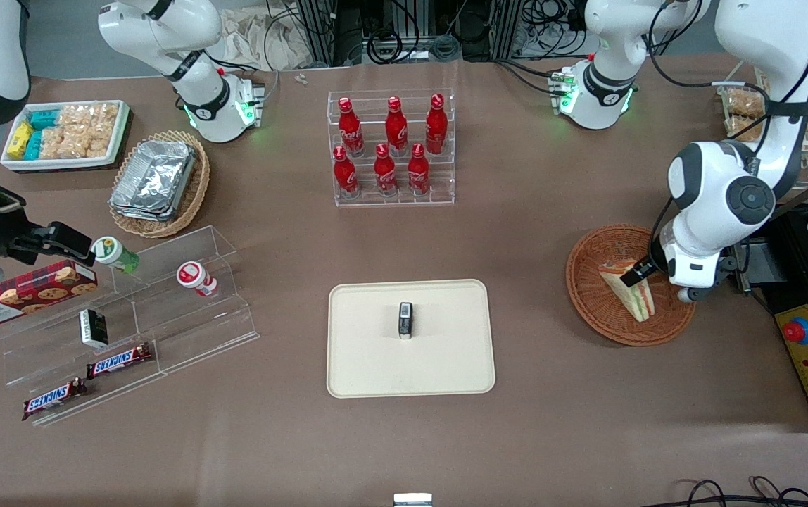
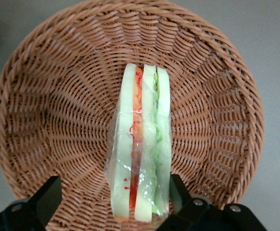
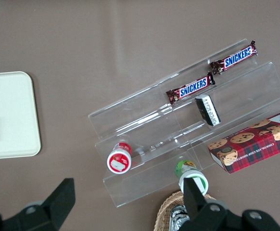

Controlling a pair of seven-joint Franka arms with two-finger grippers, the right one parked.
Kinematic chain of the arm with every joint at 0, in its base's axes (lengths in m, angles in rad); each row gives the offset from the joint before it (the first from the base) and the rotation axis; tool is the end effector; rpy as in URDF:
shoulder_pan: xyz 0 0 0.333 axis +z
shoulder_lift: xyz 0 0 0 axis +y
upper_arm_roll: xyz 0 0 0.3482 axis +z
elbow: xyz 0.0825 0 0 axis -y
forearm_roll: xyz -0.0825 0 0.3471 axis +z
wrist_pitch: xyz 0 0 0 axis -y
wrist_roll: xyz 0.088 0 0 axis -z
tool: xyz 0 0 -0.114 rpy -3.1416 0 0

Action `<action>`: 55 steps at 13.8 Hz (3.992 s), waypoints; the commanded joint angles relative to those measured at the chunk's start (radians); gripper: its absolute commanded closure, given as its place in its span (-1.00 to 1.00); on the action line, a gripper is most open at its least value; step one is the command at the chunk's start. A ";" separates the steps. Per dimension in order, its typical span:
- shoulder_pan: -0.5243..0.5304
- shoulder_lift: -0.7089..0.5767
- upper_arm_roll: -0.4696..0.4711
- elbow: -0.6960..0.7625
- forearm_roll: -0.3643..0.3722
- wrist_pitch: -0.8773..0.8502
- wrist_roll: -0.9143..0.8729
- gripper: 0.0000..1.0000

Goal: Place sandwich from basket to tray
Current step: 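Lower the open left gripper around the sandwich and close it, then lift the sandwich out of the basket with the left gripper, then carry the sandwich over the cream tray beside the black box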

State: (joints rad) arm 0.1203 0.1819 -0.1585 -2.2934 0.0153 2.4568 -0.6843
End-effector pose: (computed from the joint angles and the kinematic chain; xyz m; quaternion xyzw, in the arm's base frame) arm 0.5091 -0.0183 0.3242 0.9497 0.3129 -0.0109 0.0060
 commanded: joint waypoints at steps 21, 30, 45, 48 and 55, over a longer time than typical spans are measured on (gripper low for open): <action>-0.011 -0.148 -0.003 0.078 -0.003 -0.173 0.015 0.73; -0.189 -0.046 -0.007 0.653 -0.006 -0.717 0.117 0.66; -0.581 0.487 -0.004 0.804 0.000 -0.250 -0.078 0.64; -0.579 0.550 -0.004 0.813 0.093 -0.208 -0.064 0.62; -0.567 0.617 -0.001 0.844 0.187 -0.206 -0.018 0.33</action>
State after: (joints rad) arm -0.4464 0.7640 -0.1666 -1.4897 0.1857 2.2513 -0.7088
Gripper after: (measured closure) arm 0.789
